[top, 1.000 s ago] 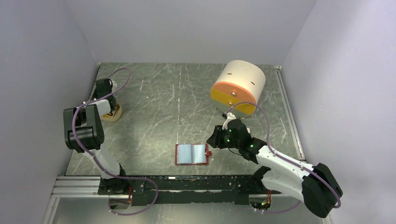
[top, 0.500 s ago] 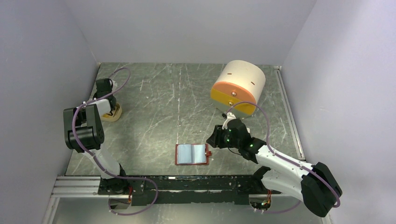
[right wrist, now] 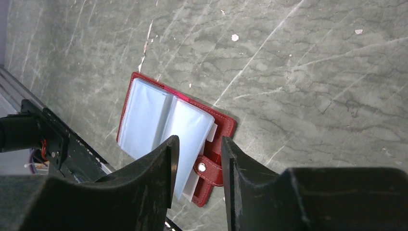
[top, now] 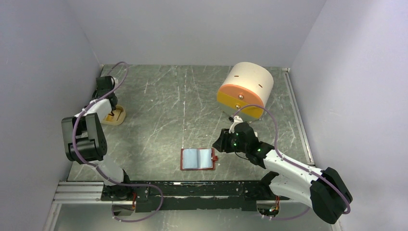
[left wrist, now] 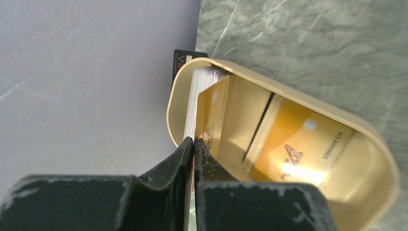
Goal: Put the credit cards into the card holder
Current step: Pick up the credit card from the storage box.
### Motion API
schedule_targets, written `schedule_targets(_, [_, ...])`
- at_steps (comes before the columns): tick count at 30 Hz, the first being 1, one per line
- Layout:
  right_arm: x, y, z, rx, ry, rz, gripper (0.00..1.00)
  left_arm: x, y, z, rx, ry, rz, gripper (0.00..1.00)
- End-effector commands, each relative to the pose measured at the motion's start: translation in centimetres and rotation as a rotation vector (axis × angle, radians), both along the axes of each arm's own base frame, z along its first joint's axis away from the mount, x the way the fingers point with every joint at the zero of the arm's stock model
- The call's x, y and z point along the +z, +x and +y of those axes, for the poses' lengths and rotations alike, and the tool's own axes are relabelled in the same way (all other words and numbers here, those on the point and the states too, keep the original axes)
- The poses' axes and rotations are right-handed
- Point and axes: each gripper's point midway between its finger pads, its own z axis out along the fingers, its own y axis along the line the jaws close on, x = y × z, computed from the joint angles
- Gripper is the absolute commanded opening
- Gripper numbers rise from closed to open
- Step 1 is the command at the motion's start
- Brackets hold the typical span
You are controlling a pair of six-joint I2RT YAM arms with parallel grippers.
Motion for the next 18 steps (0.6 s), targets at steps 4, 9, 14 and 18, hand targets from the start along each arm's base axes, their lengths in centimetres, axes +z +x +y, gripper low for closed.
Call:
schedule_targets(4, [0.4, 0.3, 0.1, 0.004, 0.017, -0.018, 0.41, 1.9, 0.3, -2.5, 0.047, -0.189, -0.122, 0.09])
schedule_targets(9, [0.4, 0.2, -0.1, 0.002, 0.011, -0.017, 0.41, 2.7, 0.1, -2.4, 0.170, -0.240, -0.155, 0.09])
schedule_targets(14, [0.5, 0.1, -0.1, 0.000, 0.014, -0.018, 0.41, 5.1, 0.6, -4.0, 0.221, -0.378, -0.261, 0.09])
schedule_targets(18, [0.7, 0.2, -0.1, 0.000, 0.016, -0.020, 0.42, 6.6, 0.8, -5.9, 0.208, -0.501, -0.341, 0.09])
